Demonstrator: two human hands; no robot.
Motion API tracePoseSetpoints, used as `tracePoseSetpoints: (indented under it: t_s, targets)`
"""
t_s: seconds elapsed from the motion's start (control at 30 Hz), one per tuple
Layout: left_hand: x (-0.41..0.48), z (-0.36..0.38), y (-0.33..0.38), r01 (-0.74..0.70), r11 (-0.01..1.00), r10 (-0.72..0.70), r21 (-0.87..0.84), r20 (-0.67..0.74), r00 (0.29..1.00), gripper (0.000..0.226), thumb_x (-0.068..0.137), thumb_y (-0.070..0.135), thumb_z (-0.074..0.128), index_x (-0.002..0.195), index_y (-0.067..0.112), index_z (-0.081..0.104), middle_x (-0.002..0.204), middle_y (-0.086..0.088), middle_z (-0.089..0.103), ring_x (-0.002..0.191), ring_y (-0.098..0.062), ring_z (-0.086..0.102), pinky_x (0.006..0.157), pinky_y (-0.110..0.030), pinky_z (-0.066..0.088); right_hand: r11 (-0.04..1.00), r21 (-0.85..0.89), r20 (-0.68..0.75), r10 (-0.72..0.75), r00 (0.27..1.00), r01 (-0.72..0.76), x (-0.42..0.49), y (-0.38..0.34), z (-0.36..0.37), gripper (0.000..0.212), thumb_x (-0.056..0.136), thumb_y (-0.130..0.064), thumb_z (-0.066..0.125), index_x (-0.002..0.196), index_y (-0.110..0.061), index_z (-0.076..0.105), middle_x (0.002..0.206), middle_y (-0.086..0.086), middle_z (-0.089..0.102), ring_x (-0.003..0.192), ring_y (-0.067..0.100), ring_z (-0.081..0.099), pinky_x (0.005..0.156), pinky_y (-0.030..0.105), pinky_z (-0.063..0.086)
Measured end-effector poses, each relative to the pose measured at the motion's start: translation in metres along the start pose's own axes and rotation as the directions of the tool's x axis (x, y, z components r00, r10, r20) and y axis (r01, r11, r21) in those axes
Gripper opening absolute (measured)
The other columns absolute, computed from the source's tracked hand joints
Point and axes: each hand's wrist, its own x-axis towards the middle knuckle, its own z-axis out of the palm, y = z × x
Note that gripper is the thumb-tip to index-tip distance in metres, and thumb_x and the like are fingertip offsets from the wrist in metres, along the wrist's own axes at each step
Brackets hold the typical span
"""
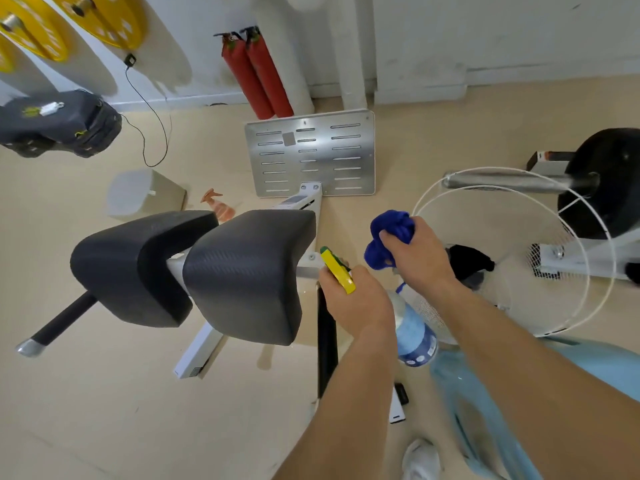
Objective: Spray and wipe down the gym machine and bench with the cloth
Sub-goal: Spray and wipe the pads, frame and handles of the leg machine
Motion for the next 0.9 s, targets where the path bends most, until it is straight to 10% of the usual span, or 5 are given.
tracePoseSetpoints:
  t_s: [0.5,0.77,0.9]
  targets:
    - [0.036,0.002,-0.013,0.254,0.952,-0.279,-0.173,-0.14,0.95,0.018,0.095,0.01,0.057,0.077,0.015,0.055,0.068,-0.004,0.052,0.066,-0.022,0.051,0.06,-0.031,0.045,1.0,-0.008,0.143,0.005,0.99,-0.004,0.012,0.012,0.023,0.023,0.093,-0.034,0.065,0.111,-0.026,0.054,0.102,-0.006,0.065,0.095,0.017,0.065,0.087,0.051,0.057]
    - [0.048,0.0,-0.014,0.153,0.986,-0.158,-0.067,-0.08,0.984,0.02,0.096,0.012,0.059,0.087,0.028,0.066,0.079,0.001,0.065,0.076,-0.02,0.063,0.074,-0.037,0.058,1.0,-0.001,0.178,0.005,0.984,-0.005,0.027,0.012,0.033,0.02,0.096,-0.032,0.063,0.112,-0.026,0.054,0.101,-0.006,0.065,0.097,0.02,0.066,0.089,0.045,0.056]
    - [0.032,-0.021,0.013,0.051,0.995,-0.045,-0.08,0.082,0.996,0.025,0.088,-0.002,0.057,0.098,0.017,0.07,0.081,-0.005,0.065,0.071,-0.019,0.059,0.065,-0.03,0.056,0.942,0.28,0.325,0.087,0.942,-0.183,0.04,0.002,0.056,0.019,0.103,-0.033,0.052,0.121,-0.026,0.053,0.114,0.008,0.069,0.097,0.022,0.066,0.088,0.04,0.053]
